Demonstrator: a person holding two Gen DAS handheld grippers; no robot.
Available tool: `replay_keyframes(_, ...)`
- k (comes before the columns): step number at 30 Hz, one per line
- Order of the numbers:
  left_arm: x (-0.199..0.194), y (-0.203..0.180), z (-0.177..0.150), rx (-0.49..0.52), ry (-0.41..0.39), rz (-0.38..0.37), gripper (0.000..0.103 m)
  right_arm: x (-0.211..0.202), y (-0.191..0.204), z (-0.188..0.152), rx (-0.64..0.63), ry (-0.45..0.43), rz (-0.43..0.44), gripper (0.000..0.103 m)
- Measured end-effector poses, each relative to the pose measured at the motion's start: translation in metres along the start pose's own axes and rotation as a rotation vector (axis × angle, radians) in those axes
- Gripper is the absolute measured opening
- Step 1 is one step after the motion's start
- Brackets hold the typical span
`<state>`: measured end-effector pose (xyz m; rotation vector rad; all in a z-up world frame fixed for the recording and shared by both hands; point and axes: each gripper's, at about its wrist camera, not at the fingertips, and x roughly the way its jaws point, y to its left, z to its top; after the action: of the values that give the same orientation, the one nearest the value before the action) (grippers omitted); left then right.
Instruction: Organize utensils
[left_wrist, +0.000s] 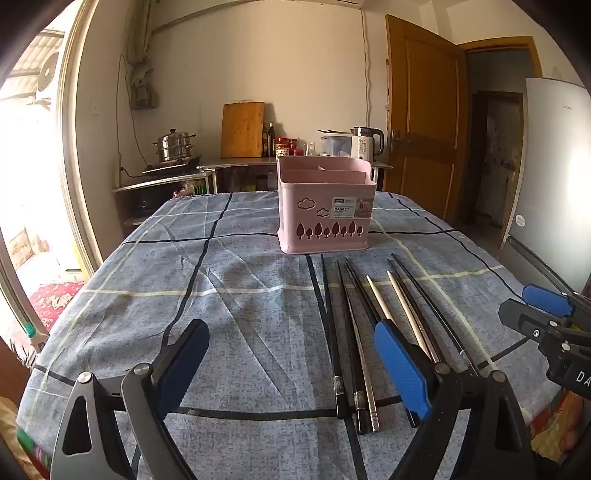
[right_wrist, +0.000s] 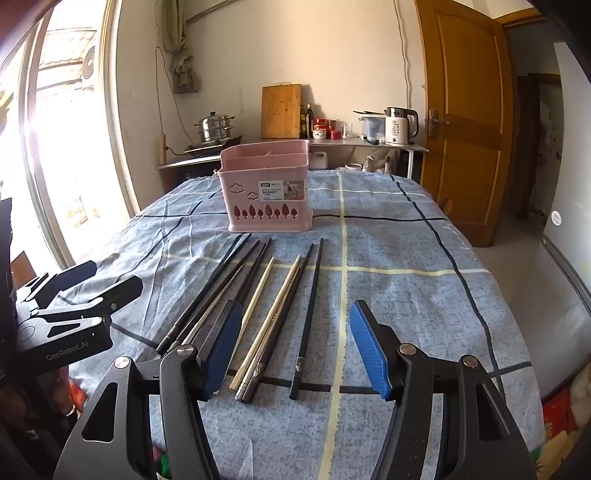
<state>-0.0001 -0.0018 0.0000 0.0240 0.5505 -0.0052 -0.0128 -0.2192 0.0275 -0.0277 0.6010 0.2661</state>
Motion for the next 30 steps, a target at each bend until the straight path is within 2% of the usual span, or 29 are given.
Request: replay_keyframes(30, -0.001, -0.001, -0.005, -0.010, 0.000, -0.035, 0.092, 0.000, 0.000, -0.001, 0.005, 0.013, -0.030, 0.062)
